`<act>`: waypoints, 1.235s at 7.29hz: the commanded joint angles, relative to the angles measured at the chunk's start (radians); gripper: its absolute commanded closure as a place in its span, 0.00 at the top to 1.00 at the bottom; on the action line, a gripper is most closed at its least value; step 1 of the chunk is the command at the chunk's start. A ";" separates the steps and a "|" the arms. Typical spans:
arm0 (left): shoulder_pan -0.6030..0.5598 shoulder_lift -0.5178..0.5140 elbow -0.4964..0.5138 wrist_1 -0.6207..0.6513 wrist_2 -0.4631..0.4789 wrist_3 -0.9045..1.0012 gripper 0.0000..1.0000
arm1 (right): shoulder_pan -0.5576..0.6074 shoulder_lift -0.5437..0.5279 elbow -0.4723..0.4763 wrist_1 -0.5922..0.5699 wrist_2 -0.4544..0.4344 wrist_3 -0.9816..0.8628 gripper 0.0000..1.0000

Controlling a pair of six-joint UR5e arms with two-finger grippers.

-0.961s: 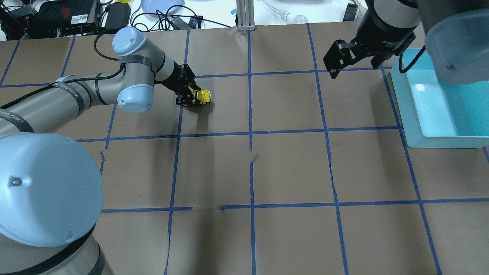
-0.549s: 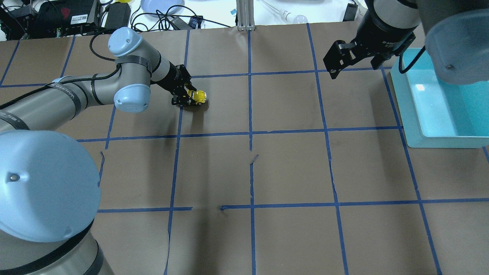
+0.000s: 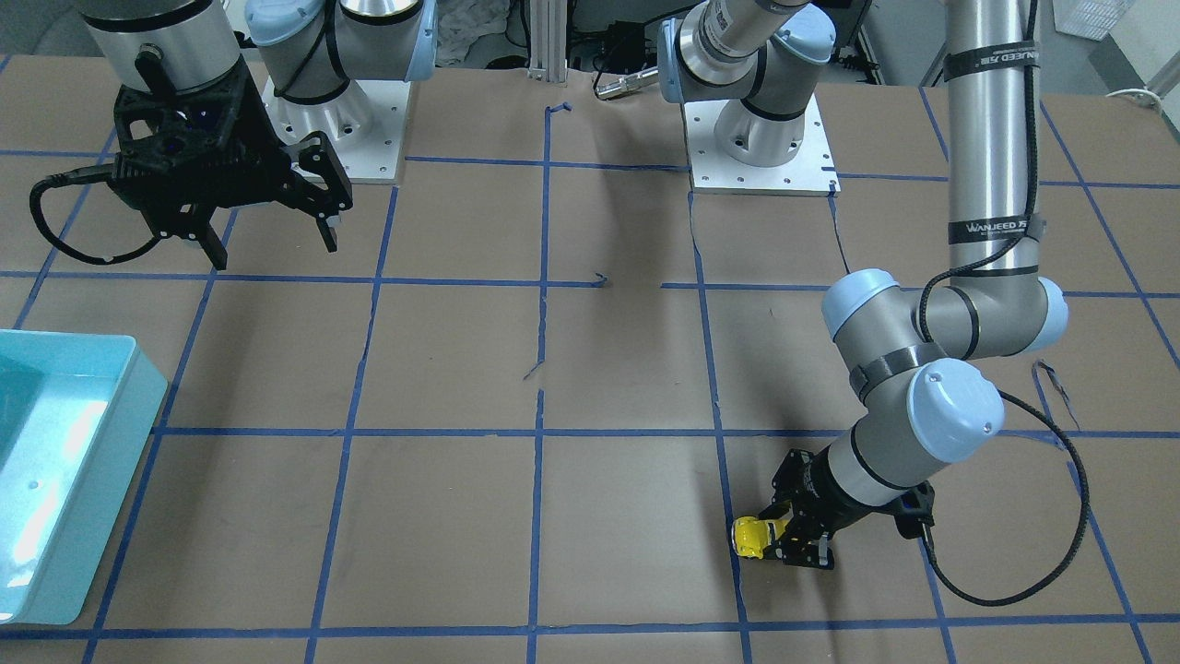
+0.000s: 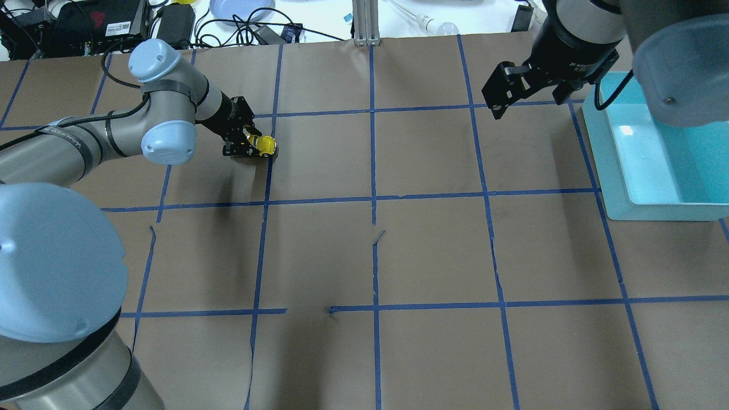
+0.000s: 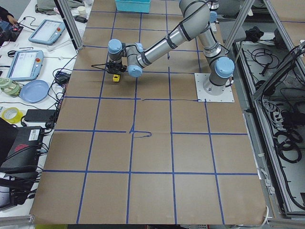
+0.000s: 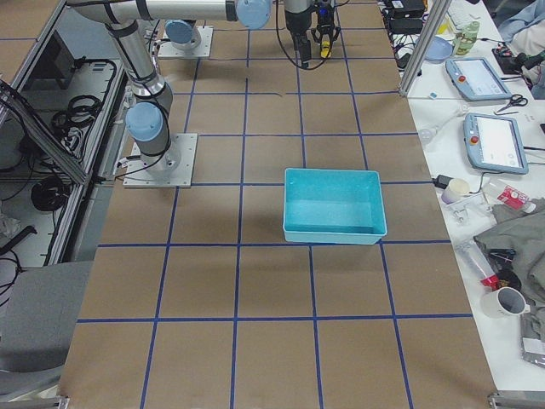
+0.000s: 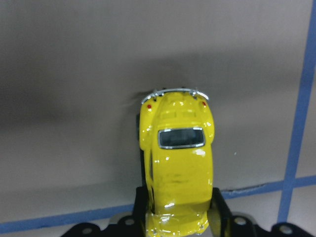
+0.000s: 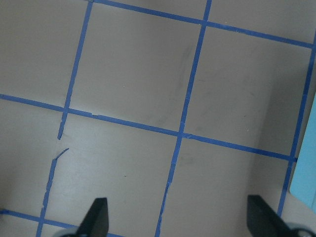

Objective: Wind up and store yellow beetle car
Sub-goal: 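Pull the car backward with the left gripper, winding its wheels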

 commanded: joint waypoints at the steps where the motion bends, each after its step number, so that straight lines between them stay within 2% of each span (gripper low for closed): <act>1: 0.060 0.003 -0.007 -0.003 0.001 0.065 0.00 | 0.000 0.000 -0.001 0.000 0.000 0.001 1.00; 5: 0.116 -0.007 -0.006 -0.003 0.030 0.177 0.00 | -0.002 0.000 -0.001 -0.002 0.000 0.000 1.00; 9: 0.133 -0.014 0.005 0.000 0.070 0.210 0.00 | -0.002 0.000 -0.001 -0.002 0.000 0.001 1.00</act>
